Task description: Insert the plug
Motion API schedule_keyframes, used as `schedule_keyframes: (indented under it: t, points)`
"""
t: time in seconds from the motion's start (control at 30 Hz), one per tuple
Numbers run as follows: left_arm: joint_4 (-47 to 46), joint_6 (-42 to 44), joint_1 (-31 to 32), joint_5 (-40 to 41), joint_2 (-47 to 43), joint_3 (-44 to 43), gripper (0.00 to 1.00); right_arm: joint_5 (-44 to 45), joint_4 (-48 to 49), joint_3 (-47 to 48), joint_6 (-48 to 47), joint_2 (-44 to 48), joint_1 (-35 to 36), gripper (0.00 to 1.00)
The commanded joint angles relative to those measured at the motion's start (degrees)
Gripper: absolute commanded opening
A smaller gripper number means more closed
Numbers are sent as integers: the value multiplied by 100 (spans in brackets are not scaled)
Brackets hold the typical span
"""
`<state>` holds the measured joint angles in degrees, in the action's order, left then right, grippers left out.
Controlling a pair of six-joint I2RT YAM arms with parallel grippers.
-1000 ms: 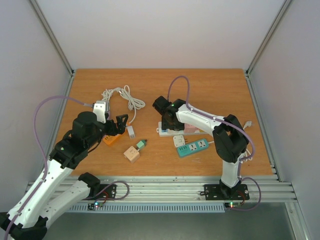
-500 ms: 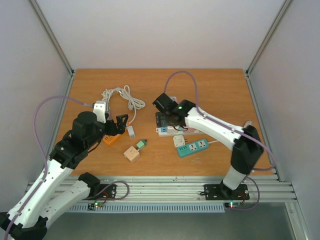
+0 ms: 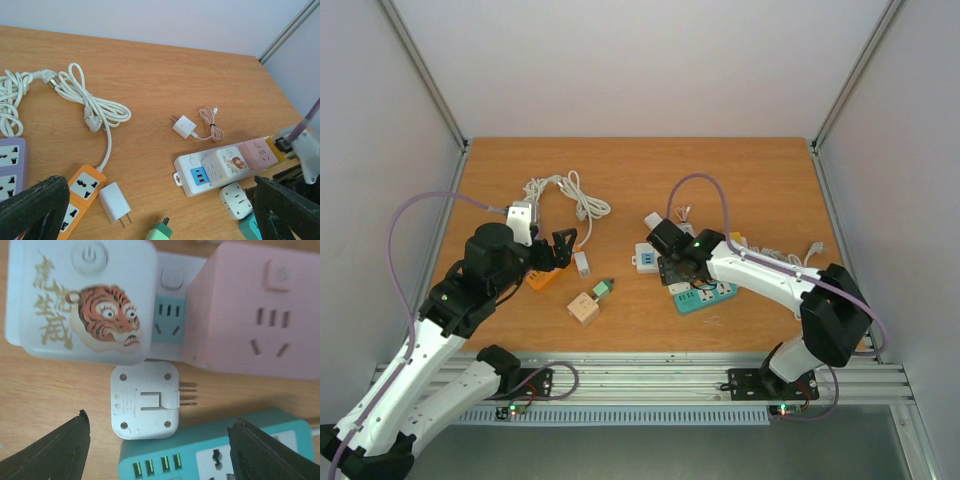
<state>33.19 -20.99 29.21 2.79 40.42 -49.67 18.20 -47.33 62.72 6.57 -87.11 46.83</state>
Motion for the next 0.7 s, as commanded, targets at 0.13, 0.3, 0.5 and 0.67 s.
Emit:
schedule_keyframes:
  t: [0.13, 0.3, 0.5, 0.67]
  points:
    - [-324, 8, -38, -32, -7, 63, 99, -258, 860, -175, -205, -758, 2, 76]
    - [-325, 8, -38, -7, -3, 66, 99, -101, 1103, -235, -142, -1105, 3, 67]
    - [-334, 12, -38, -24, 10, 71, 99, 190, 1060, -342, 146, -1260, 2, 75]
    - [-337, 16, -38, -28, 14, 71, 99, -98, 1256, -539, 240, -1357, 2, 79]
